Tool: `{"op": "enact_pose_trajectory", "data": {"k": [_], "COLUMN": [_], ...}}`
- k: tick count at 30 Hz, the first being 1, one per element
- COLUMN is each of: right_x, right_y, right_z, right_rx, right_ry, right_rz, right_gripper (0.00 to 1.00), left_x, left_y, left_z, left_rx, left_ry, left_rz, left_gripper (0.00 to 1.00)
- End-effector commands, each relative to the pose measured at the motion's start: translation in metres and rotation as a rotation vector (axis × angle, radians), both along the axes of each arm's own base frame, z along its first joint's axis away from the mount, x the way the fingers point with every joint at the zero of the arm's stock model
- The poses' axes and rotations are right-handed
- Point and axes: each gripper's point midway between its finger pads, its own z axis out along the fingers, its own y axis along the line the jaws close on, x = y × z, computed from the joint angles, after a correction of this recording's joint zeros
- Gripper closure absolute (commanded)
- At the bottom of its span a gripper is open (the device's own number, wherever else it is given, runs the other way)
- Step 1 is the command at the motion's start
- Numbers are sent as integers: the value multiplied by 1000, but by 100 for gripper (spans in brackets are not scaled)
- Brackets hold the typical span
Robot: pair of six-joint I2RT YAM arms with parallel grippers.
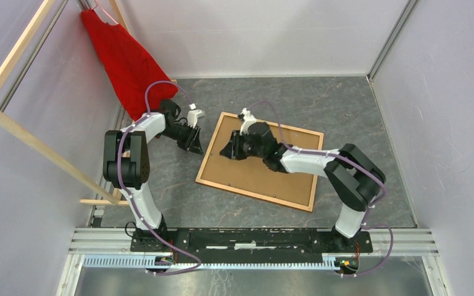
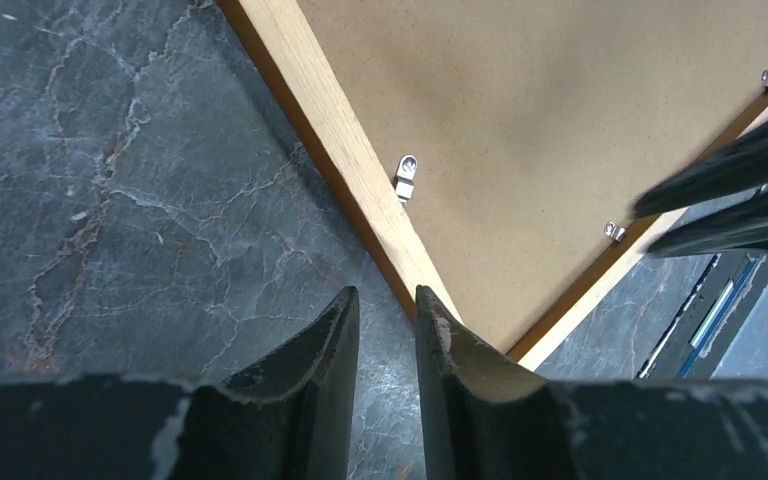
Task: Put the photo into the frame
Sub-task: Install the photo frame at the center of the board.
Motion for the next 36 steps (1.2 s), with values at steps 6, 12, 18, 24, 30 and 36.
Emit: {"op": "enact_pose_trajectory", "data": {"k": [6,12,18,24,30,36], "right_x": [15,23,30,35,41,43], "right_y": [38,46,50,48,47,44], "right_z": [-34,-45,-53,-59,-63,-69], "right_rx": [-43,-50,-64,-69,-72,-81], "right_ry": [23,37,46,49,54,63], "right_rz": [-106,-117,-121,-131,-141,-148], "right_gripper": [89,90,90,90,90,90], "left_x": [-3,-4,-6,-7,-10,-15], "left_y": [-3,-2,0,-2,-5,-8], "left_z": [-10,-17,-23,-24,-26,-26], "left_rx": [-26,-17,-5,-10,-12,-10], "left_ry": [20,27,29,33,36,31], "left_rz": [3,-1,-13,-17,-31,-54], "left_gripper": [69,69,69,69,69,69]}}
